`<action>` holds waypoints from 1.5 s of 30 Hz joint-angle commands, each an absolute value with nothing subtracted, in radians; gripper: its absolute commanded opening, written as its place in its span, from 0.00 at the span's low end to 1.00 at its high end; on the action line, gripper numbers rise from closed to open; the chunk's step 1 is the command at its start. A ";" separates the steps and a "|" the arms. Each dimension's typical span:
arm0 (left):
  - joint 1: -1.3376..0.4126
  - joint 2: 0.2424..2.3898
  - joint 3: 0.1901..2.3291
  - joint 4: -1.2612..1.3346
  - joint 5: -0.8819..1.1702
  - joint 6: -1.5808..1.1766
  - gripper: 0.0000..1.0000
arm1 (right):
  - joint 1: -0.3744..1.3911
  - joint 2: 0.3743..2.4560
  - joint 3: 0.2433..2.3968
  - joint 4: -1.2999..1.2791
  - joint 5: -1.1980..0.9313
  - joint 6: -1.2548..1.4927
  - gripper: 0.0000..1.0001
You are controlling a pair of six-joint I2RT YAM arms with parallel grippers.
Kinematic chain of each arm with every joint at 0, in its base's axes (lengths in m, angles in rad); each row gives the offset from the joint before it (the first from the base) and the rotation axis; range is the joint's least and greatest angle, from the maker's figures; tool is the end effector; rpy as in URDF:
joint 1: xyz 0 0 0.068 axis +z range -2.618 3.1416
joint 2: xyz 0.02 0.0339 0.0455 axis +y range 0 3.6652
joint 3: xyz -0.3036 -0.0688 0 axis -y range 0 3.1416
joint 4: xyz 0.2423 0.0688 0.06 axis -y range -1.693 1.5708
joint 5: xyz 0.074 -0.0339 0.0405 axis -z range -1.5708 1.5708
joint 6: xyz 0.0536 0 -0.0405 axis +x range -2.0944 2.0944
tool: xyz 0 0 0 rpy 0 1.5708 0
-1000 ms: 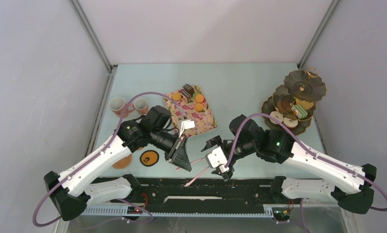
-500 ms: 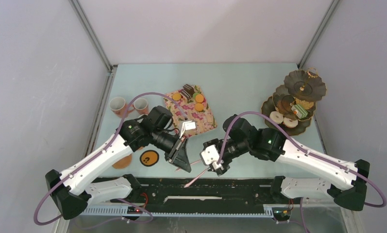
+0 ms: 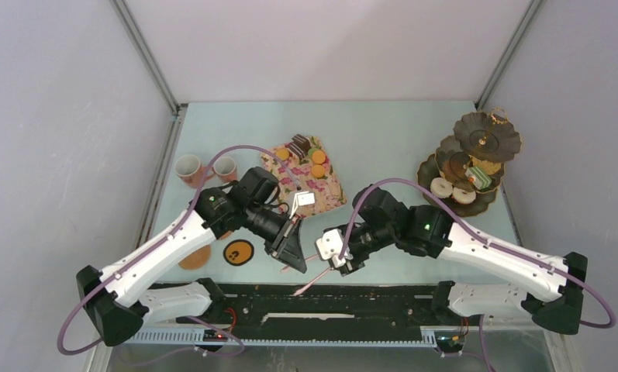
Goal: Serve the afternoon tea
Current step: Pick up the desert from the tray.
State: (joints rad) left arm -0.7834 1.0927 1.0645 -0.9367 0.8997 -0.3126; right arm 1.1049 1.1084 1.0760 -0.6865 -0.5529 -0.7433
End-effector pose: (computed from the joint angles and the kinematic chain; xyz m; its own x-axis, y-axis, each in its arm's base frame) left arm 0.1017 -0.1605 0.3480 -0.7863 0.5133 -0.3439 0.5391 0.2981 -0.7877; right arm 0.0731 0.2080 0.3586 0.4168 -0.4530 -0.7881 -0.8907 -0.3767 -0.2546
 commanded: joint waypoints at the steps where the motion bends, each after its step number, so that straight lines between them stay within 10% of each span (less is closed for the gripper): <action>1: -0.790 1.106 1.116 -0.925 0.929 -0.295 0.00 | 1.120 1.127 1.080 -0.641 -0.521 -0.737 0.53; 11: -0.788 1.116 1.130 -0.950 0.889 -0.283 0.05 | 1.121 1.132 1.080 -0.658 -0.528 -0.721 0.42; 28: -0.614 1.155 1.378 -1.117 0.466 -0.310 0.60 | 1.095 1.076 0.936 -0.477 -0.390 -0.460 0.35; 45: -0.360 0.803 1.301 -1.030 0.087 -0.435 0.63 | 0.780 1.571 1.124 -0.162 0.249 -0.332 0.38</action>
State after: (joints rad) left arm -0.3641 0.8074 1.3468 -1.0786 0.1158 -0.3866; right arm 0.8322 1.4433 0.9783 -0.2352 0.0826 -0.3134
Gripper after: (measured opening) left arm 0.632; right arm 0.377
